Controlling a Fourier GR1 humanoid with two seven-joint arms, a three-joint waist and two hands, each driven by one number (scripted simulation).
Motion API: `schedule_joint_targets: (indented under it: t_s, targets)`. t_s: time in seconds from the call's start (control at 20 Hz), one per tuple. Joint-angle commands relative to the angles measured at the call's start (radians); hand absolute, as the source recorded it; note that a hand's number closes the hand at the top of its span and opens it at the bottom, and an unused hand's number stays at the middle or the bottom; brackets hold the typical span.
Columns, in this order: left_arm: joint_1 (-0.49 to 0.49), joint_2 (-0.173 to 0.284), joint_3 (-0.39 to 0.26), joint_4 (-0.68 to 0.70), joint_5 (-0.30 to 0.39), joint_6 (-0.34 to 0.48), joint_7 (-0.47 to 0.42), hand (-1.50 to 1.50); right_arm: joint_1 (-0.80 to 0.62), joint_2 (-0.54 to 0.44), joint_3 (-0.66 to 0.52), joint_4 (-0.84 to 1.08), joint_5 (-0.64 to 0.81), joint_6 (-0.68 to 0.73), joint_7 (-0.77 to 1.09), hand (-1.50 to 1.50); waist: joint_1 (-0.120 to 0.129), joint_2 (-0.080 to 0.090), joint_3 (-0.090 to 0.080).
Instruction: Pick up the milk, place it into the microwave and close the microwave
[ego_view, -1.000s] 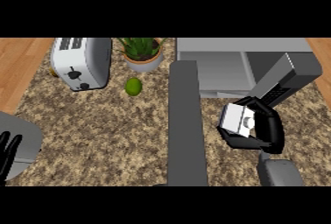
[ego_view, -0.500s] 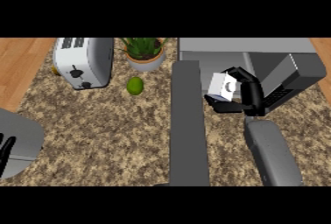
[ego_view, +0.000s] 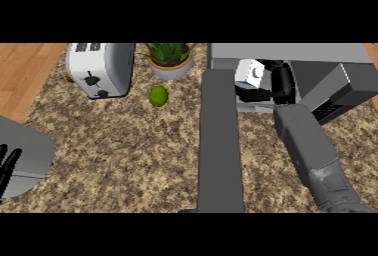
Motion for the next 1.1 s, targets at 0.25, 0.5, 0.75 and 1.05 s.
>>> schedule_joint_targets:
  t_s: [0.25, 0.5, 0.75, 1.05]
  targets:
    - [-0.065, -0.006, -0.042, 0.017, -0.015, 0.001, 0.009, -1.5, -0.204, -0.063, -0.032, 0.229, 0.054, -0.127, -0.041, 1.5, 0.041, 0.02, 0.001]
    - [-0.028, -0.014, -0.049, 0.014, -0.02, -0.038, -0.024, -1.5, -0.224, -0.093, -0.041, 0.299, 0.07, -0.184, -0.035, 1.5, 0.071, 0.027, 0.001]
    - [-0.089, 0.0, -0.043, 0.022, -0.045, 0.006, 0.003, -1.5, -0.247, -0.117, -0.09, 0.321, 0.042, -0.286, -0.018, 1.5, 0.081, 0.045, 0.002]
    - [-0.117, 0.006, -0.063, 0.021, -0.101, 0.008, -0.005, -1.5, -0.251, -0.144, -0.086, 0.344, 0.074, -0.47, -0.026, 1.5, 0.103, 0.059, 0.002]
